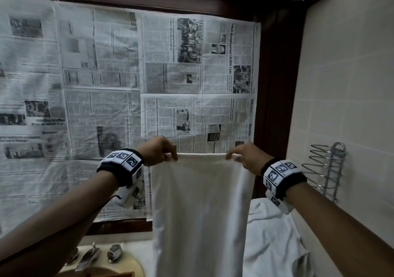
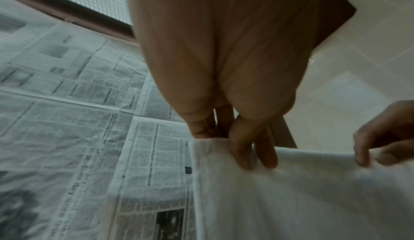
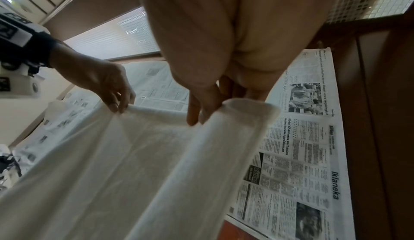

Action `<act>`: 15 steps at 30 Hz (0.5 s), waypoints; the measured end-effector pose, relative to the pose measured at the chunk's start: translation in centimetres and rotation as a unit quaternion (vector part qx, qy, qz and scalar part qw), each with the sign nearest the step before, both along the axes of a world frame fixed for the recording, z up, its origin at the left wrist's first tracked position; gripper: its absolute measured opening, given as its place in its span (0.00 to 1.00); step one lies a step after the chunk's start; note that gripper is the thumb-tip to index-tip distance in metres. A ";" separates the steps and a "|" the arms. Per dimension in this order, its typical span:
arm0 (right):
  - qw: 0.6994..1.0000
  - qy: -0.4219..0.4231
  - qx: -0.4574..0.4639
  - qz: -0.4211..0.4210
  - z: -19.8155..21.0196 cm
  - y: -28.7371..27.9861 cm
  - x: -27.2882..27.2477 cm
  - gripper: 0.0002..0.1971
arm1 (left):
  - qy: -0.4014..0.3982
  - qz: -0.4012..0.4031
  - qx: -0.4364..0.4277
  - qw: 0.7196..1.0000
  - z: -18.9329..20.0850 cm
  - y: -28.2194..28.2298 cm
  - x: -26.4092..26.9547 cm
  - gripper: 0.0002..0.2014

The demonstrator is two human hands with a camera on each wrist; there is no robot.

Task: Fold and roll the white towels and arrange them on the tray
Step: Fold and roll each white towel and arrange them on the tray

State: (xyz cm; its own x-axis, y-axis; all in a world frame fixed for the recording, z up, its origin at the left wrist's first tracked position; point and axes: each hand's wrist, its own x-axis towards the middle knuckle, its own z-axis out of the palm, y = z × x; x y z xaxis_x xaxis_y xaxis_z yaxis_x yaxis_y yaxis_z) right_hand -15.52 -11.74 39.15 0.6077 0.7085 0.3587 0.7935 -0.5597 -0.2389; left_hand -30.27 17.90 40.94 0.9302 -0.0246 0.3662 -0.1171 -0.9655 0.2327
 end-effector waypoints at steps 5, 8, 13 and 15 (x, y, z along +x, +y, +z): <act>0.999 -0.020 -0.031 -0.023 -0.3 -1.0 0.0 0.13 | -0.002 0.051 0.026 0.998 0.0 -0.8 -0.4 0.11; 0.997 -0.048 -0.039 -0.037 -0.1 -1.6 -0.1 0.05 | -0.010 0.057 0.056 0.997 0.1 -1.9 -1.2 0.07; 0.998 -0.045 -0.025 -0.043 0.2 -1.6 -0.8 0.05 | -0.011 0.090 0.023 0.996 -0.1 -3.0 -1.6 0.09; 0.999 -0.013 -0.002 -0.044 0.7 -1.4 -1.1 0.06 | 0.001 0.094 -0.019 0.995 0.5 -3.5 -1.6 0.10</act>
State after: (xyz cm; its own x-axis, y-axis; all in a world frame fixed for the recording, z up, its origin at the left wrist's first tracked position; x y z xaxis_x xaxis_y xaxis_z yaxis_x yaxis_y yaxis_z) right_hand -16.64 -13.16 39.84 0.6581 0.6542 0.3727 0.7472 -0.6283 -0.2167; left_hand -31.83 14.45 41.39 0.9178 0.1637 0.3617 0.0651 -0.9608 0.2697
